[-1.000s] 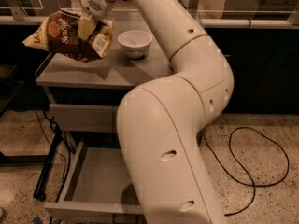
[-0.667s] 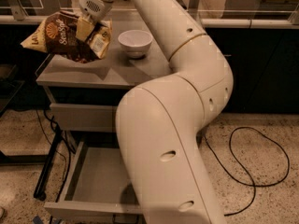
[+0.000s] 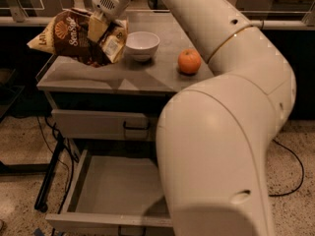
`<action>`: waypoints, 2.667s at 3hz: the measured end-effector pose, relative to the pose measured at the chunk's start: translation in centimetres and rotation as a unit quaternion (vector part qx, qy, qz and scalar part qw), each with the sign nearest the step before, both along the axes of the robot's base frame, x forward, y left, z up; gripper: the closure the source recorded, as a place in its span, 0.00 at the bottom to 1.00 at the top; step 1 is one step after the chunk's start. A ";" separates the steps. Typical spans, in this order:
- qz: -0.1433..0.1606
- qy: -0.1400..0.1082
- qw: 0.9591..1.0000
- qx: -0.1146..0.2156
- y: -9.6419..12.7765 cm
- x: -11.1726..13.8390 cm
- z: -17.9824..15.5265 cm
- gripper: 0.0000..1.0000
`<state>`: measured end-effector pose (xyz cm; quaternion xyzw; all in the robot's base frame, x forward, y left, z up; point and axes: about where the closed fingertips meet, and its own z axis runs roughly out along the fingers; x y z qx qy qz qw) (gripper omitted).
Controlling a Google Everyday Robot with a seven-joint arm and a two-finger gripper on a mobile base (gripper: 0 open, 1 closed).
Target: Place brown chip bag into middle drawer
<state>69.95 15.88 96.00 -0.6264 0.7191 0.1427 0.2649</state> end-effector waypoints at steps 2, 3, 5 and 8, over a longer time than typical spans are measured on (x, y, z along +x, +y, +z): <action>-0.010 0.023 1.000 -0.004 -1.0 -4.6 -2.0 1.00; -0.010 0.023 1.000 -0.004 -1.0 -4.6 -2.0 1.00; -0.062 0.042 0.997 -0.016 -4.5 -11.1 -2.1 1.00; -0.080 0.100 0.991 -0.029 -6.6 -16.4 -7.4 1.00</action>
Offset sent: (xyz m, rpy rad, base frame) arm -0.0316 -0.0122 0.0087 0.0298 0.0038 -0.0334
